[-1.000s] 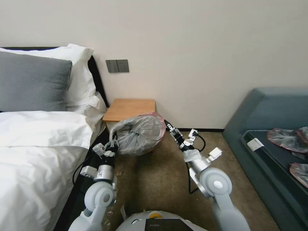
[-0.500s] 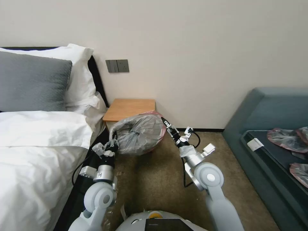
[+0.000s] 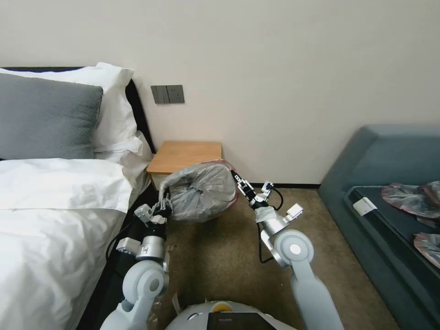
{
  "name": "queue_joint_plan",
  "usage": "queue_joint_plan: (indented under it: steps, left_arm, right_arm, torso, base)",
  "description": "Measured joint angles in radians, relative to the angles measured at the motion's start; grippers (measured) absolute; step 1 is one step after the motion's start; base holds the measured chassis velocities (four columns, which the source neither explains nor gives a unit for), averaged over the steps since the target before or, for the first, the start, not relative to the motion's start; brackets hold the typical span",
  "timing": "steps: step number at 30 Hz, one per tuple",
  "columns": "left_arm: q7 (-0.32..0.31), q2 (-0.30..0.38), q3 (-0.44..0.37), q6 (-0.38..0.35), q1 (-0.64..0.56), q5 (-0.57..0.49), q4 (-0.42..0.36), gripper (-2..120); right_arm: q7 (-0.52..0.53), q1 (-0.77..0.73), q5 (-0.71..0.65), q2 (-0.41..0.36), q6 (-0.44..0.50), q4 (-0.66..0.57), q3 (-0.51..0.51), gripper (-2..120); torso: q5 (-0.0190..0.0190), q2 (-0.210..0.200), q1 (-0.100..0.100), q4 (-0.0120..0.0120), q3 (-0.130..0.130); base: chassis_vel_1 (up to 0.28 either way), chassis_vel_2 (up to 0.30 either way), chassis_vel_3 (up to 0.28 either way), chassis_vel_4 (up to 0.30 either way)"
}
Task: Pick up the garbage bag from the table and place it over the trash can.
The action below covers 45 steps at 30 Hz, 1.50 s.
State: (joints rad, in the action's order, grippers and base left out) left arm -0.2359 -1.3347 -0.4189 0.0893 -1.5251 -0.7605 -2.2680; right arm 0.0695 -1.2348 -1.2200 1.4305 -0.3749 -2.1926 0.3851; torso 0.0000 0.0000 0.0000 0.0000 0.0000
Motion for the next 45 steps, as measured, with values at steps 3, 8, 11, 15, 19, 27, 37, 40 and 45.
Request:
queue_joint_plan:
  steps: [3,8,11,15,19,27,37,40,45]
  left_arm:
    - [0.009,0.001,0.001,0.000,-0.003,0.001,0.000,9]
    - [0.012,0.001,0.005,-0.002,-0.004,0.001,-0.001,9]
    - [0.011,0.000,0.010,-0.006,-0.004,-0.009,-0.008,9]
    - [0.000,0.000,0.013,-0.021,-0.006,-0.054,-0.027,9]
    - [-0.005,0.001,0.011,-0.044,-0.006,-0.101,-0.046,9]
    - [-0.006,0.001,0.001,-0.066,-0.006,-0.165,-0.065,9]
    - [0.014,0.005,-0.015,-0.069,0.002,-0.165,-0.046,9]
    - [0.016,0.007,-0.024,-0.067,0.006,-0.164,-0.040,9]
    - [0.019,0.006,-0.033,-0.066,0.010,-0.156,-0.028,9]
  right_arm:
    - [0.000,-0.001,0.002,0.000,0.000,0.000,0.002,20]
    - [-0.004,0.001,0.009,-0.001,0.001,0.007,0.008,2]
    - [-0.008,0.007,0.019,-0.006,0.002,0.020,0.015,0]
    - [-0.022,0.024,0.044,-0.024,0.004,0.054,0.020,0]
    - [-0.038,0.050,0.056,-0.045,0.010,0.087,0.021,0]
    - [-0.100,0.085,0.116,-0.088,0.026,0.157,0.022,0]
    - [-0.109,0.045,0.140,-0.130,0.036,0.148,0.055,18]
    - [-0.113,0.011,0.140,-0.148,0.041,0.133,0.067,26]
    - [-0.115,-0.059,0.140,-0.177,0.050,0.095,0.100,44]
  torso:
    - [0.0000,0.000,0.000,0.0000,0.000]
    - [0.0000,0.000,0.000,0.0000,0.000]
    - [0.0000,0.000,0.000,0.0000,0.000]
    - [0.0000,0.000,0.000,0.0000,0.000]
    - [0.0001,0.000,0.000,0.0001,0.000]
    - [0.0001,0.000,0.000,0.0001,0.000]
    - [0.0000,0.000,0.000,0.0000,0.000]
    - [0.0001,0.000,0.000,0.0000,0.000]
    - [0.0002,0.000,0.000,0.0000,0.000]
  base:
    - [0.000,0.000,0.000,0.000]
    - [0.000,0.000,0.000,0.000]
    - [0.000,0.000,0.000,0.000]
    - [0.000,0.000,0.000,0.000]
    - [0.000,0.000,0.000,0.000]
    - [0.000,0.000,0.000,0.000]
    - [0.000,0.000,0.000,0.000]
    - [0.000,0.000,0.000,0.000]
    - [0.000,0.000,0.000,0.000]
